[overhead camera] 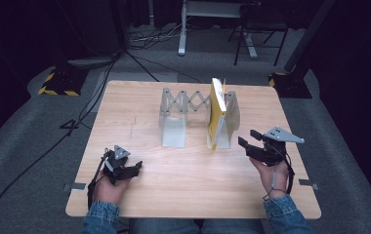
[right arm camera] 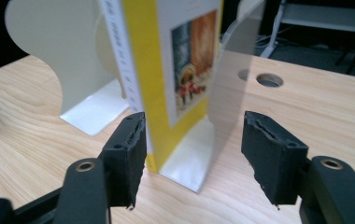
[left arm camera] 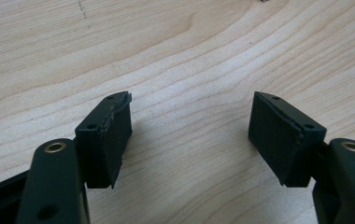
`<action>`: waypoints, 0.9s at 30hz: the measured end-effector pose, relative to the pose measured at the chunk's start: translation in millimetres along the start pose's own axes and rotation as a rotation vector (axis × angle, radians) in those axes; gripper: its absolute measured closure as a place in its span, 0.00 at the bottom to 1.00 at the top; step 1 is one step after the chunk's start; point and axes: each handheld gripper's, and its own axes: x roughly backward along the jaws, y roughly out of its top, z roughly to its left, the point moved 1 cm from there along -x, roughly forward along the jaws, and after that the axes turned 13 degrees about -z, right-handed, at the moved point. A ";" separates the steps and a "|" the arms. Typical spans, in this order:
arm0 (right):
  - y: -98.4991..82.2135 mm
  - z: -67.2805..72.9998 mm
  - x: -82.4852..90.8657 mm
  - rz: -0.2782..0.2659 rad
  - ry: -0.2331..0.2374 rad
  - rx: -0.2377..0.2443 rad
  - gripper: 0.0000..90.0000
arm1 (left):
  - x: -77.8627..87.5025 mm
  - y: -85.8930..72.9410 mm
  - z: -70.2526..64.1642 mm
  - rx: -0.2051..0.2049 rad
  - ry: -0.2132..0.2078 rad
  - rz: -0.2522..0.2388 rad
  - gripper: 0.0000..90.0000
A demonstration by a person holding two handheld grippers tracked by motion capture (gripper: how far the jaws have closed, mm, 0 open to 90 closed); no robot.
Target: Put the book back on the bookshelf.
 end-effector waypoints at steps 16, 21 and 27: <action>-35.2 -49.7 22.7 0.127 -0.043 -0.020 0.41 | 2.4 -1.6 4.2 -0.006 -0.010 0.001 0.33; -51.0 -62.5 21.6 0.193 -0.054 -0.044 0.40 | 2.1 -1.5 4.4 -0.006 -0.011 0.000 0.33; -69.1 -75.0 22.6 0.223 -0.092 -0.081 0.40 | 1.9 -1.3 4.6 -0.006 -0.009 0.001 0.33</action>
